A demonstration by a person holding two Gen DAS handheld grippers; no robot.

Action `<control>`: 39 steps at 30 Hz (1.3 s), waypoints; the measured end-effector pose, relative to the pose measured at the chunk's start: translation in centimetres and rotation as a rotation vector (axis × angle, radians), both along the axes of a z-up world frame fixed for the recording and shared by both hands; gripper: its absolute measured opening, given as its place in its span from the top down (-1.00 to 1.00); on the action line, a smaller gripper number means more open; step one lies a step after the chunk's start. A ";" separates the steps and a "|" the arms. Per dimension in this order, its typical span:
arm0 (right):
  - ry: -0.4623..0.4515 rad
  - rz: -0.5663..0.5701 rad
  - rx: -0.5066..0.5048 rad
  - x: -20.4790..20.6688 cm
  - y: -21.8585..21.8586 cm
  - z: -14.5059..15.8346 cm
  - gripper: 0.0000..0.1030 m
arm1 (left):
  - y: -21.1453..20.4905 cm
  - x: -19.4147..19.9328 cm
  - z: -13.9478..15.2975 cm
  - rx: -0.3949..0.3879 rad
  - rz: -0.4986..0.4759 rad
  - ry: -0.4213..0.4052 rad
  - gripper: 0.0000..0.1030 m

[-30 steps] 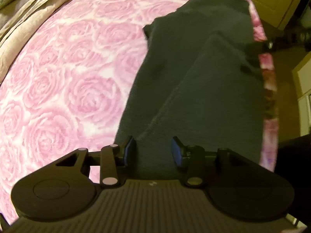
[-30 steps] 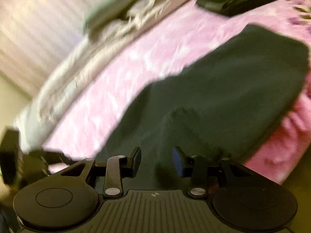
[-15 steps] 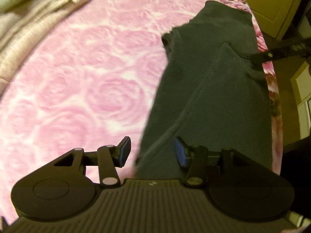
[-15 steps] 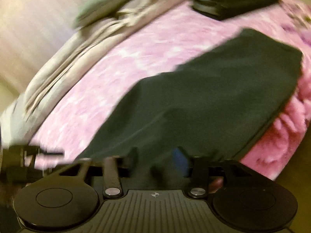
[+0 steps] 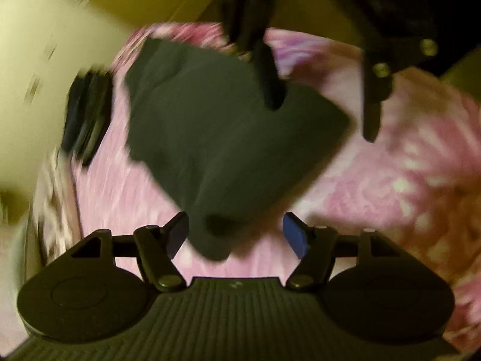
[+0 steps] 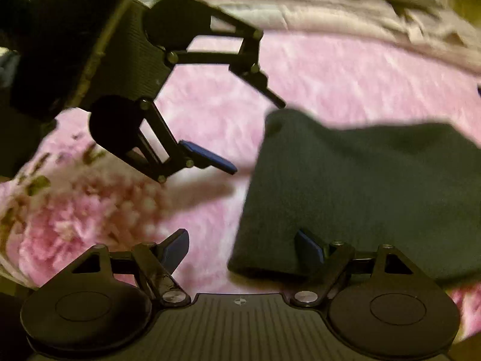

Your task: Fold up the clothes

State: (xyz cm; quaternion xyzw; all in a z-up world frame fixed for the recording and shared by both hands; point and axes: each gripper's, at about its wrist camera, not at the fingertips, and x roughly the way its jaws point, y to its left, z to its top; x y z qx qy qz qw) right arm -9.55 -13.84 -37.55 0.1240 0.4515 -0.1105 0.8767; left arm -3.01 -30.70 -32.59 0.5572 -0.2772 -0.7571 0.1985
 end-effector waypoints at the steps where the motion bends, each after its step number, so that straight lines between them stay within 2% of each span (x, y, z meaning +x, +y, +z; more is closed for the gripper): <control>1: 0.003 -0.016 -0.001 -0.1 0.1 -0.3 -0.57 | -0.2 0.0 -0.6 0.000 -0.035 -0.011 -0.28; 4: 0.016 -0.048 -0.025 -0.5 0.5 0.0 -0.57 | -1.1 0.6 -1.8 -0.010 -0.116 -0.044 -0.28; 7: 0.035 -0.082 -0.119 -0.2 1.5 1.0 -0.57 | -1.7 1.4 -2.2 -0.024 -0.187 -0.079 -0.21; 9: 0.044 -0.072 -0.186 0.3 2.6 1.6 -0.57 | -2.0 1.9 -2.6 -0.029 -0.217 -0.113 0.18; 10: 0.049 -0.053 -0.216 0.7 3.3 1.6 -0.58 | -2.1 2.1 -2.9 -0.032 -0.230 -0.130 0.28; 11: 0.054 -0.034 -0.239 1.2 3.9 1.6 -0.58 | -2.3 2.2 -3.0 -0.031 -0.229 -0.139 0.42; 15: 0.145 0.037 -0.319 3.1 5.1 -0.8 -0.58 | -3.8 1.6 -1.6 0.065 -0.128 -0.090 0.52; 18: 0.209 0.079 -0.437 3.6 5.3 -2.7 -0.57 | -5.0 1.2 -0.5 0.142 -0.048 -0.049 0.57; 22: 0.153 0.052 -0.405 2.3 3.7 -0.6 -0.54 | -6.4 0.8 0.9 0.219 0.033 -0.012 0.60; 23: 0.139 0.045 -0.397 2.0 3.2 0.0 -0.35 | -6.6 0.8 1.3 0.231 0.045 -0.008 0.61; 24: 0.124 0.039 -0.389 1.7 2.8 0.5 0.21 | -6.9 0.7 1.6 0.243 0.057 -0.004 0.61; 27: 0.082 0.019 -0.364 0.7 1.6 2.1 0.46 | -6.9 0.9 3.0 0.267 0.082 0.002 0.62; 33: -0.007 -0.029 -0.307 -1.3 -1.0 5.5 0.52 | -7.7 0.4 8.9 0.326 0.127 0.041 0.63; 39: -0.168 -0.188 -0.121 -4.9 -7.4 12.7 0.54 | -11.1 -2.4 16.4 0.338 0.136 0.064 0.63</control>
